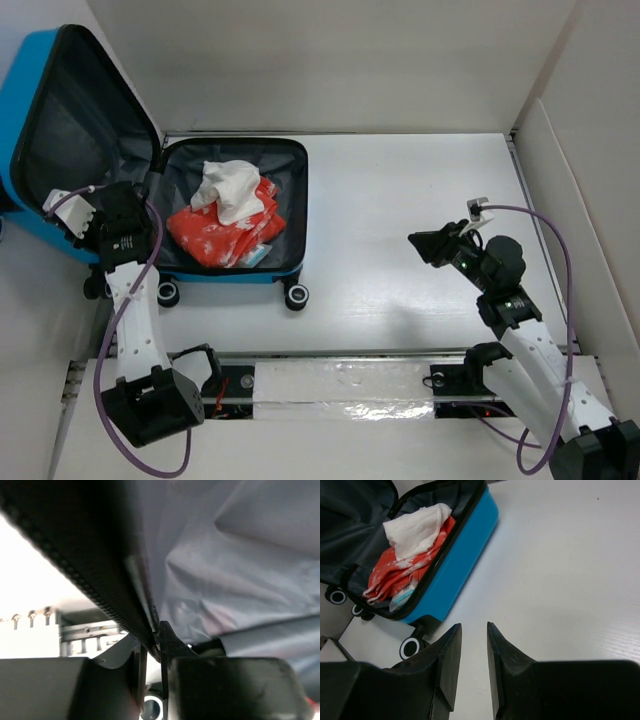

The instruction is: Pack the luggage

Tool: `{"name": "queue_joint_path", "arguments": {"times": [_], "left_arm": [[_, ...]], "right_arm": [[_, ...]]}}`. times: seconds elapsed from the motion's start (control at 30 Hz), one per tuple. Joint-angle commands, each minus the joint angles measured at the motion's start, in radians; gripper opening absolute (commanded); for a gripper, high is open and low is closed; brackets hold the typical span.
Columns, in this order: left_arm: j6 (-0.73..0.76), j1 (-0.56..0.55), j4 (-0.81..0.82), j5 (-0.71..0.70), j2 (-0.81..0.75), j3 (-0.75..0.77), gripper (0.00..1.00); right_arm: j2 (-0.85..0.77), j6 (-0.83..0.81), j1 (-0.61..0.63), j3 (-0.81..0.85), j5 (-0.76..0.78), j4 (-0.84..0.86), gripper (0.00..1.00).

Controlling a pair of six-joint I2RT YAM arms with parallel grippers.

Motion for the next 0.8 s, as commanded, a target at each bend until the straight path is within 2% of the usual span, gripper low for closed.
{"name": "queue_joint_path", "arguments": {"times": [0.0, 0.17, 0.23, 0.27, 0.33, 0.37, 0.47, 0.6, 0.7, 0.77], "left_arm": [[0.049, -0.055, 0.100, 0.083, -0.055, 0.058, 0.00], [0.089, -0.153, 0.151, 0.208, -0.124, 0.003, 0.00], [0.120, -0.281, 0.220, 0.270, -0.157, -0.043, 0.00], [0.146, -0.335, 0.266, 0.275, -0.211, -0.118, 0.00], [0.198, -0.447, 0.315, 0.278, -0.257, -0.174, 0.00], [0.206, -0.470, 0.308, 0.293, -0.282, -0.198, 0.00], [0.204, -0.486, 0.272, 0.373, -0.331, -0.217, 0.00], [0.302, -0.486, 0.272, 0.676, -0.380, -0.217, 0.00], [0.361, -0.486, 0.271, 0.838, -0.368, -0.227, 0.00], [0.367, -0.486, 0.294, 0.880, -0.371, -0.238, 0.00]], "right_arm": [[0.007, -0.013, 0.026, 0.039, 0.004, 0.046, 0.33], [0.035, -0.017, 0.048, 0.042, 0.034, 0.050, 0.32], [0.044, -0.017, 0.057, 0.042, 0.036, 0.059, 0.32], [0.061, -0.014, 0.067, 0.040, 0.043, 0.074, 0.33], [0.087, -0.011, 0.067, 0.043, 0.050, 0.082, 0.32], [0.113, -0.013, 0.077, 0.051, 0.050, 0.085, 0.32], [0.135, -0.013, 0.104, 0.056, 0.065, 0.092, 0.33], [0.146, -0.016, 0.130, 0.059, 0.116, 0.094, 0.33], [0.164, -0.013, 0.153, 0.062, 0.151, 0.105, 0.33], [0.207, 0.002, 0.164, 0.069, 0.187, 0.115, 0.35]]}}
